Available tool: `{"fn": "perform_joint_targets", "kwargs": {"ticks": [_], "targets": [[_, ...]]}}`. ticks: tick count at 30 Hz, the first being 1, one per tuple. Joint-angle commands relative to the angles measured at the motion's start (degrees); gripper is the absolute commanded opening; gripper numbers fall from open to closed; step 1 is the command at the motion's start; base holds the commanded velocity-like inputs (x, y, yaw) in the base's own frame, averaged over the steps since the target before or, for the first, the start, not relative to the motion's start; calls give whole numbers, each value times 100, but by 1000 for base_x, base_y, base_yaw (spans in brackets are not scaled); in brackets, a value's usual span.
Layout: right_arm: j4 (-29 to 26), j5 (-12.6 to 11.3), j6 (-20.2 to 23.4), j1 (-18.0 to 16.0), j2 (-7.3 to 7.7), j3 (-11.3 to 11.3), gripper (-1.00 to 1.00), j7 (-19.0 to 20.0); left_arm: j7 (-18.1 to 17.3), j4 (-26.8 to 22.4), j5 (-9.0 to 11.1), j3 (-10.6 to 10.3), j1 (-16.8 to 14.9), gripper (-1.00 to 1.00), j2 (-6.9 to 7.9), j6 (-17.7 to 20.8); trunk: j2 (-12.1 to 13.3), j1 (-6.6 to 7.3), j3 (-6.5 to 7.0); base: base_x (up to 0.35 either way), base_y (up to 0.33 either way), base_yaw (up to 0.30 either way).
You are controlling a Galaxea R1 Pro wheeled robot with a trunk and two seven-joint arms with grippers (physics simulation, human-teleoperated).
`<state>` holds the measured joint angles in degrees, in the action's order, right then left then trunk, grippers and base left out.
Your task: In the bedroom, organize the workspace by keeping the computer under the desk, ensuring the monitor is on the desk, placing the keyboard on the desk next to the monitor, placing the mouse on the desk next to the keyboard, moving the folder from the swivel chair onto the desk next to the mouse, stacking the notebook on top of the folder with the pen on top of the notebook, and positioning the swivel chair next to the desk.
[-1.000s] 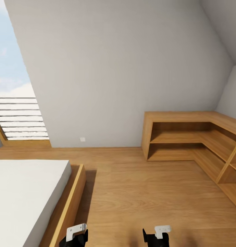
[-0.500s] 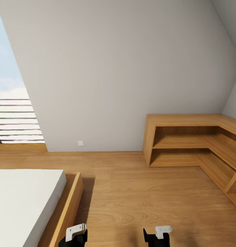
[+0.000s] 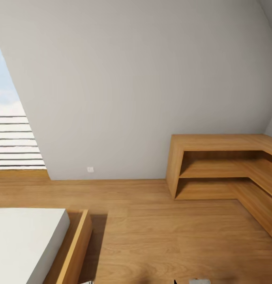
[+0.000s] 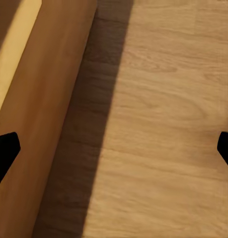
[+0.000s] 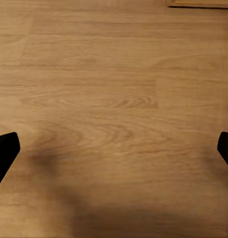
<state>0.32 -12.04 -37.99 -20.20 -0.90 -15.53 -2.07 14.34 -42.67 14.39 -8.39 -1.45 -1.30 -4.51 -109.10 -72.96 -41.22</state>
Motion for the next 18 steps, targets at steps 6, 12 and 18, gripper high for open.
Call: {"fn": "perform_joint_targets", "kwargs": {"ticks": [6,12,18], "targets": [[76,-49,-324,518,10,-49,100,-24,35,1498,24,-31,-5,100,9,-1668,-2,-3,-5,329,0,0],[91,-59,-552,656,14,-47,100,-26,32,2624,15,-31,-5,100,18,-2643,-2,-3,-5,329,0,0],[98,-61,-833,701,-6,-47,100,-29,23,3155,2,-46,-5,100,13,-3041,-2,-3,4,329,0,-91]]}}
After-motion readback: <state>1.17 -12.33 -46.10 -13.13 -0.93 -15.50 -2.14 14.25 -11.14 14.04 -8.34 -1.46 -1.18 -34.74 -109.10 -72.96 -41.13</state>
